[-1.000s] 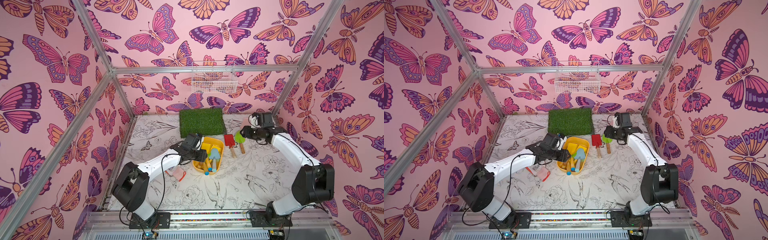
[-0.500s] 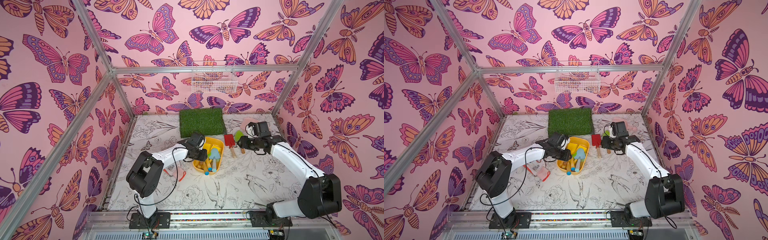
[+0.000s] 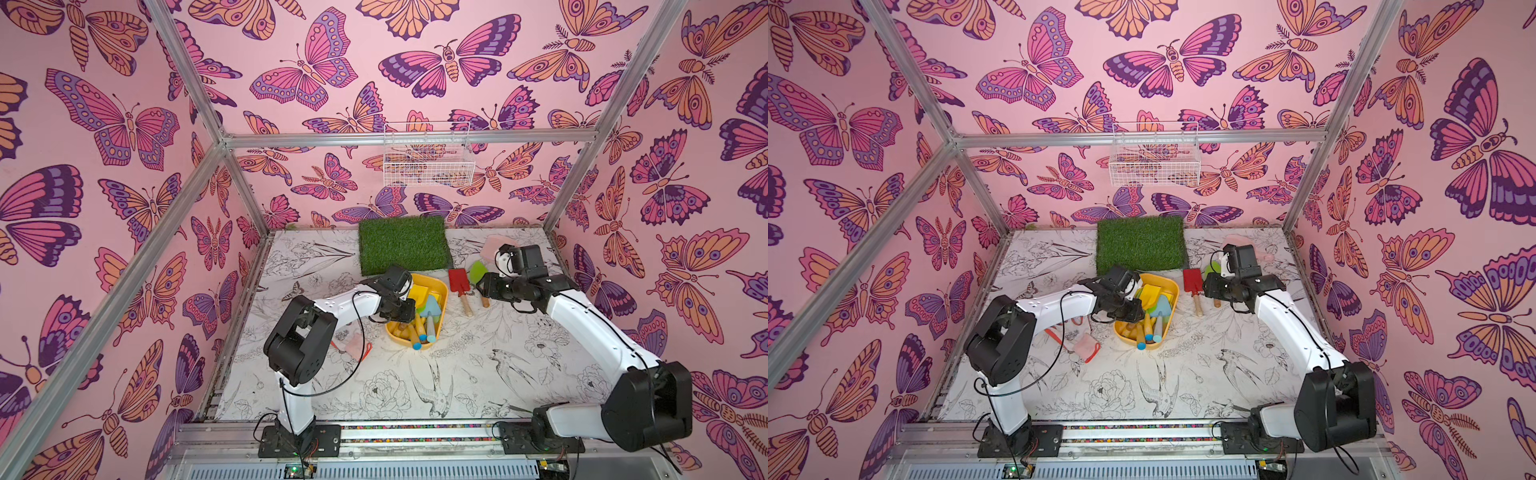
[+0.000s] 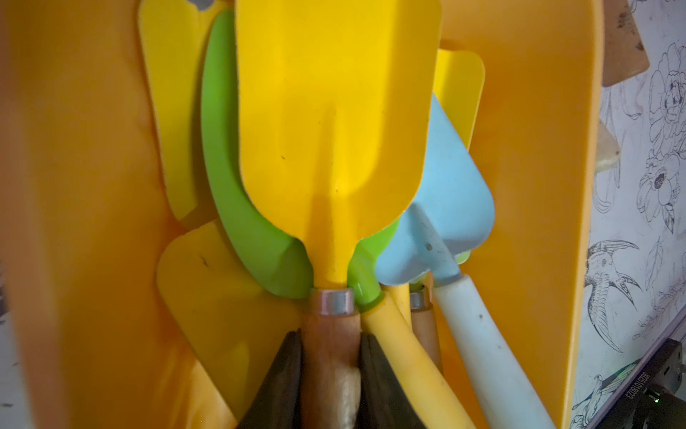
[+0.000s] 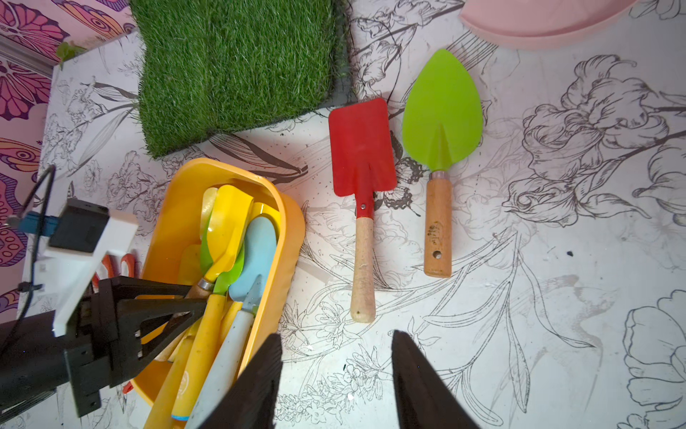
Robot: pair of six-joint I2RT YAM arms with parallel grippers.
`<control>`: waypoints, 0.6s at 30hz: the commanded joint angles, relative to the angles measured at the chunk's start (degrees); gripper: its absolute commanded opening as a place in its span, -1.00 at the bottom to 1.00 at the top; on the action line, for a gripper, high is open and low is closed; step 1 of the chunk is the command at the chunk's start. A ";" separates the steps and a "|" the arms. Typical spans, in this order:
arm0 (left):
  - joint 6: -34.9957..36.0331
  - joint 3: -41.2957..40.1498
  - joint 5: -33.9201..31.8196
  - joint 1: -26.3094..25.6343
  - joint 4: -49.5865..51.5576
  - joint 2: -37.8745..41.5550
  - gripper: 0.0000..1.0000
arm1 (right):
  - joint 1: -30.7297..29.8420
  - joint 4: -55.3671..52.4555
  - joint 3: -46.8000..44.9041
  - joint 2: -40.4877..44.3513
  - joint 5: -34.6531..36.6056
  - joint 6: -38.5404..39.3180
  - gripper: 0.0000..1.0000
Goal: Take the shovel out of the storage box
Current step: Pick up the shovel from the storage box.
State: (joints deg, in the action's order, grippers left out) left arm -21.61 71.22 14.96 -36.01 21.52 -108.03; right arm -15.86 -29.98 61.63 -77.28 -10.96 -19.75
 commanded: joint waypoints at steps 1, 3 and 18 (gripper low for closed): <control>0.24 -0.04 -0.66 0.36 3.48 0.99 -0.88 | -0.31 -0.16 -0.70 1.88 -0.60 -1.13 0.02; 0.40 0.15 -0.89 0.40 3.53 1.99 -0.92 | -0.40 -0.09 -0.96 2.89 -0.73 -1.62 0.02; 1.33 -1.54 4.83 0.55 -3.46 11.84 -1.00 | -3.49 2.44 -7.79 14.51 -1.12 -7.08 -0.01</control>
State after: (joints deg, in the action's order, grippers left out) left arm -21.02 71.05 16.64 -35.90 22.57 -99.29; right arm -18.37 -28.53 54.65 -64.62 -11.25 -24.91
